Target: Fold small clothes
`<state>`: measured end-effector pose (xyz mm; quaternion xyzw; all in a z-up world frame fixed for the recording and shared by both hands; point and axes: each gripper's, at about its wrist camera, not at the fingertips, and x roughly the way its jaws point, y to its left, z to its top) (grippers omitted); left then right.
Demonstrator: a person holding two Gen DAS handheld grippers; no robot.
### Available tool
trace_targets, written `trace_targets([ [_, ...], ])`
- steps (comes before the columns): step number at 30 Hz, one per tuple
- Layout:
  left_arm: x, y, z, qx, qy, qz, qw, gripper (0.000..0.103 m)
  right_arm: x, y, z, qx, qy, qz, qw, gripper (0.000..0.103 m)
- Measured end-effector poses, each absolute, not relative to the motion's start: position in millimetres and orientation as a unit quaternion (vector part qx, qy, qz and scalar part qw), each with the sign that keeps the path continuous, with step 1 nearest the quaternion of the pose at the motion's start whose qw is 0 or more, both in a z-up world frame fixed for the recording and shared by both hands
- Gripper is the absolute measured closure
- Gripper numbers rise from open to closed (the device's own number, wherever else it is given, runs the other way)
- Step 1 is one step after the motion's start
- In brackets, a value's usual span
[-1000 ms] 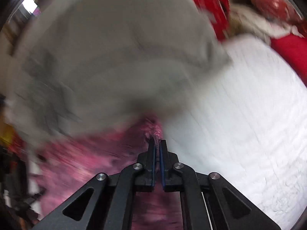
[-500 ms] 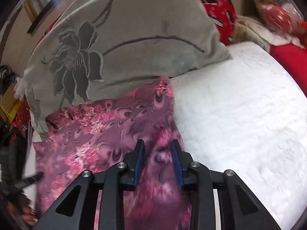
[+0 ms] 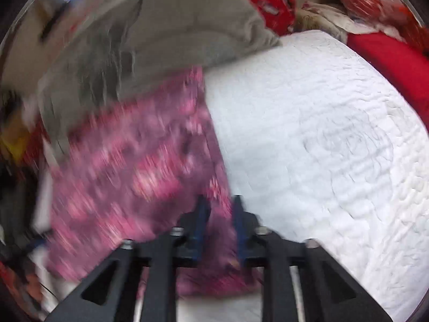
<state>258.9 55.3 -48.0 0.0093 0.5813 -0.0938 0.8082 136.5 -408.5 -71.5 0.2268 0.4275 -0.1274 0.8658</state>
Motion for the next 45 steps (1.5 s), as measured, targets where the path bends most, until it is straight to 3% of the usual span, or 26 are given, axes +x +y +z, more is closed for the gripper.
trace_targets([
  [6, 234.6, 58.6, -37.6, -0.001, 0.571, -0.102, 0.815, 0.001, 114.8, -381.9, -41.4, 0.197, 0.4, -0.131, 0.886, 0.083],
  [11, 221.0, 45.0, -45.1, 0.067, 0.578, -0.098, 0.807, 0.001, 121.4, -366.8, -65.7, 0.162, 0.467, -0.146, 0.857, 0.077],
  [16, 230.9, 77.2, -15.6, 0.003, 0.573, -0.113, 0.811, 0.001, 118.9, -325.1, -22.0, 0.138, 0.429, -0.108, 0.886, 0.072],
  [19, 253.7, 100.2, -5.8, -0.024, 0.582, -0.111, 0.806, 0.001, 130.4, -270.2, -8.8, 0.085, 0.425, -0.048, 0.9, 0.052],
  [29, 297.0, 137.7, -12.8, -0.053, 0.609, -0.115, 0.783, 0.001, 171.3, -41.0, -42.3, -0.179, 0.436, 0.118, 0.874, 0.051],
  [37, 330.2, 153.1, -21.6, -0.082, 0.639, -0.146, 0.751, 0.001, 195.9, 41.5, -78.9, -0.335, 0.351, 0.063, 0.872, 0.05],
  [40, 343.7, 145.6, -24.8, -0.101, 0.646, -0.165, 0.739, 0.001, 209.2, 50.0, -83.3, -0.361, 0.315, 0.029, 0.877, 0.057],
  [41, 347.5, 142.3, -25.3, -0.107, 0.646, -0.171, 0.736, 0.001, 213.2, 49.0, -83.0, -0.359, 0.305, 0.021, 0.882, 0.081],
  [42, 350.7, 138.9, -25.7, -0.112, 0.647, -0.178, 0.733, 0.001, 214.9, 45.3, -81.0, -0.353, 0.303, 0.017, 0.885, 0.092],
  [45, 360.2, 117.0, -27.4, -0.129, 0.652, -0.21, 0.717, 0.001, 202.5, 24.9, -57.9, -0.308, 0.274, 0.0, 0.911, 0.095],
])
